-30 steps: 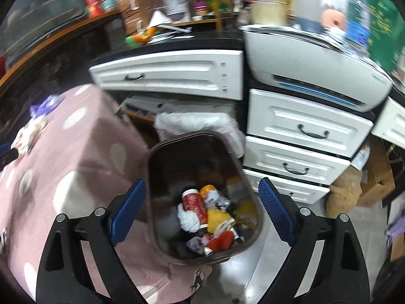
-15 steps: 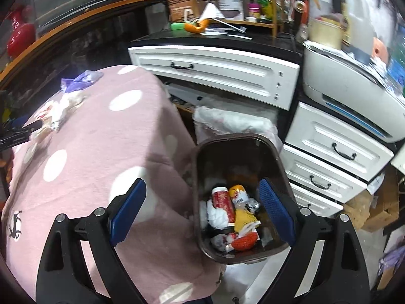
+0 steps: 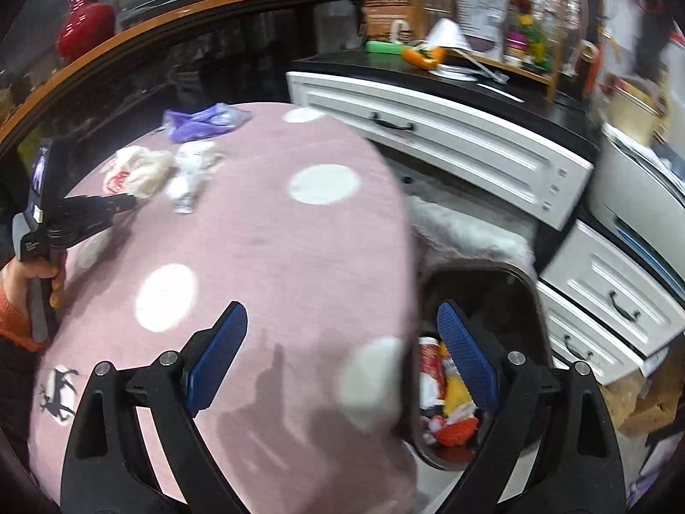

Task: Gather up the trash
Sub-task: 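Move both tools back over the remaining bags on the table, then grasp the red-printed white bag with the left tool while the right tool grasps the white paper bundle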

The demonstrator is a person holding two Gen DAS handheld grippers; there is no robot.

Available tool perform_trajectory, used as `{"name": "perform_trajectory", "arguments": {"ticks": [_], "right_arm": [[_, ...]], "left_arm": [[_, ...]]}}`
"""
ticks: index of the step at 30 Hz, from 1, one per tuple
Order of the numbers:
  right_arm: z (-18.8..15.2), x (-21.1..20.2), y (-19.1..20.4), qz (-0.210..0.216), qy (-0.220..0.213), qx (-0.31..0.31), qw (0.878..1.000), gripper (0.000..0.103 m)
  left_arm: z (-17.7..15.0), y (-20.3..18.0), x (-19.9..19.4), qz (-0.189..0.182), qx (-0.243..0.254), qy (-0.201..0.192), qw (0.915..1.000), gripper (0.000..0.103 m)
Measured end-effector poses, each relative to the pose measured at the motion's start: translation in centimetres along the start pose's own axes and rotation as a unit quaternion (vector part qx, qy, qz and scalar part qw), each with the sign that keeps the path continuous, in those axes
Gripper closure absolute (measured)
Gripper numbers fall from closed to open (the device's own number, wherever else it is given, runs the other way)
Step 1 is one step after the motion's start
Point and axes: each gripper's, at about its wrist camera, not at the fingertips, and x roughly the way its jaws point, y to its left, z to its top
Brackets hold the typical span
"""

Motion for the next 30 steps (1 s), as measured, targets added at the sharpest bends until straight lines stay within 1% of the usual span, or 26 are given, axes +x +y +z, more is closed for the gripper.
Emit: {"name": "perform_trajectory", "arguments": {"ticks": [1,5,11,13,16,17,18,19,20,21,22,24,25,26,28,29,30], "right_arm": [[0.3,0.2,0.7,0.006,0.0,-0.004,1.0,0.014],[1.7,1.2,3.6,0.027,-0.003,-0.026,0.999,0.014],[3.7,3.7,7.0,0.066,0.019,-0.036,0.997,0.014],[4.4,4.7,8.1,0.078,0.028,-0.04,0.996,0.014],[5.2,5.9,9.4,0.086,0.034,-0.045,0.995,0.014],[5.5,6.1,9.8,0.087,0.035,-0.047,0.994,0.014],[5.6,6.2,10.0,0.088,0.034,-0.049,0.994,0.014],[5.9,6.3,10.2,0.088,0.032,-0.05,0.994,0.014],[6.1,6.5,10.2,0.088,0.031,-0.051,0.994,0.014],[6.2,6.7,10.3,0.087,0.032,-0.051,0.994,0.014],[6.3,6.9,10.3,0.086,0.034,-0.05,0.994,0.014],[6.4,7.3,10.1,0.083,0.036,-0.049,0.995,0.014],[6.5,7.6,10.0,0.081,0.038,-0.048,0.995,0.014],[6.6,7.8,10.0,0.08,0.039,-0.047,0.995,0.014],[6.8,8.1,9.7,0.077,0.04,-0.043,0.995,0.014],[6.9,8.3,9.6,0.076,0.04,-0.042,0.995,0.014],[7.1,8.5,9.5,0.075,0.04,-0.04,0.996,0.014]], "left_arm": [[0.0,0.1,-0.4,0.001,-0.005,-0.005,1.0,0.1],[0.7,1.1,-2.9,0.003,-0.036,-0.046,0.9983,0.101],[1.5,2.2,-6.1,0.011,-0.066,-0.096,0.993,0.101],[1.7,2.5,-6.4,0.005,-0.068,-0.099,0.9928,0.101],[1.6,2.6,-5.4,-0.006,-0.054,-0.084,0.995,0.1],[1.4,2.7,-4.9,-0.007,-0.055,-0.079,0.9953,0.098],[1.2,2.8,-4.5,-0.01,-0.057,-0.073,0.9957,0.076],[1.2,2.8,-3.9,-0.017,-0.056,-0.064,0.9962,0.03],[1.2,2.7,-3.6,-0.02,-0.055,-0.069,0.9959,0.009],[1.1,2.5,-3.6,-0.016,-0.05,-0.087,0.9948,0.007],[1.2,2.1,-3.4,-0.004,-0.039,-0.087,0.9955,0.007],[1.4,1.0,-2.0,0.029,0.001,-0.066,0.9974,0.007],[1.3,0.6,-1.3,0.04,0.012,-0.058,0.9974,0.008],[1.2,0.5,-0.5,0.046,0.02,-0.046,0.9977,0.008],[0.9,0.1,1.1,0.045,0.037,-0.011,0.9982,0.009],[0.9,-0.1,1.7,0.046,0.043,0.008,0.998,0.012],[0.9,-0.1,1.9,0.048,0.044,0.015,0.9978,0.028]]}}
